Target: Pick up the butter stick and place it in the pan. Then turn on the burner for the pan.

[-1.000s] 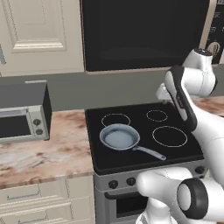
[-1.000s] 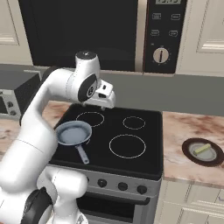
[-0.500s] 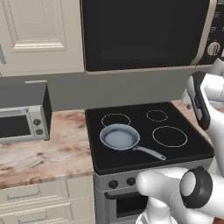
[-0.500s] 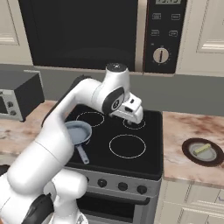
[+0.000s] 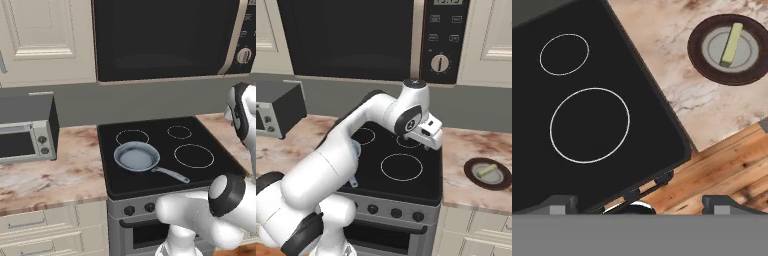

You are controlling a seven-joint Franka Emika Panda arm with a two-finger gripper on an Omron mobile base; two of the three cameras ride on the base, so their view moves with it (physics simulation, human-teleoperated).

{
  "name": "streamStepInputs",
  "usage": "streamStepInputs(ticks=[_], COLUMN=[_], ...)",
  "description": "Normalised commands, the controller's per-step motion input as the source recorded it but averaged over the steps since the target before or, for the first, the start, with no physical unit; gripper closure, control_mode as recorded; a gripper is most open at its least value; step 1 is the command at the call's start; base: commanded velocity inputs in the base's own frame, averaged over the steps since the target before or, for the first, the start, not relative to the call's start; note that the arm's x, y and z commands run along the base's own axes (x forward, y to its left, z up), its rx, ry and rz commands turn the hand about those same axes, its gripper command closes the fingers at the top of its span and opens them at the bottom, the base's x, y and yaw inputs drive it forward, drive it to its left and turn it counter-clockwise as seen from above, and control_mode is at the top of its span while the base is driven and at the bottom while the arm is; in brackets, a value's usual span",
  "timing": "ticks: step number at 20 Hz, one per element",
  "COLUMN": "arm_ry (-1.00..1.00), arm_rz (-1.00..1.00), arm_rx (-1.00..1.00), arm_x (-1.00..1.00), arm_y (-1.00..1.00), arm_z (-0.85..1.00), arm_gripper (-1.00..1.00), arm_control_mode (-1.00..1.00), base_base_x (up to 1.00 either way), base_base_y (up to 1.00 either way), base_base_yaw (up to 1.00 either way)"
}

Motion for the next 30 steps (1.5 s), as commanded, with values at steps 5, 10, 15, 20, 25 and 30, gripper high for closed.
streamStepInputs(ticks=[5, 10, 15, 20, 25, 30], arm_ry=[0.03, 0.03, 0.02, 0.02, 0.07, 0.16], arm_rz=[-0.08, -0.07, -0.06, -0.06, -0.03, 0.0], arm_rx=[0.04, 0.05, 0.06, 0.06, 0.04, 0.0], arm_x=[0.0, 0.0, 0.0, 0.0, 0.05, 0.12], arm_y=[-0.49, -0.47, -0.48, -0.48, -0.52, -0.36], arm_z=[0.0, 0.0, 0.0, 0.0, -0.07, -0.26], arm_gripper=[-1.0, -1.0, -1.0, -1.0, -1.0, -1.0], arm_control_mode=[-1.0, -1.0, -1.0, -1.0, -1.0, -1.0], base_base_x=[0.0, 0.0, 0.0, 0.0, 0.0, 0.0], base_base_y=[0.0, 0.0, 0.0, 0.0, 0.0, 0.0], base_base_yaw=[0.0, 0.0, 0.0, 0.0, 0.0, 0.0])
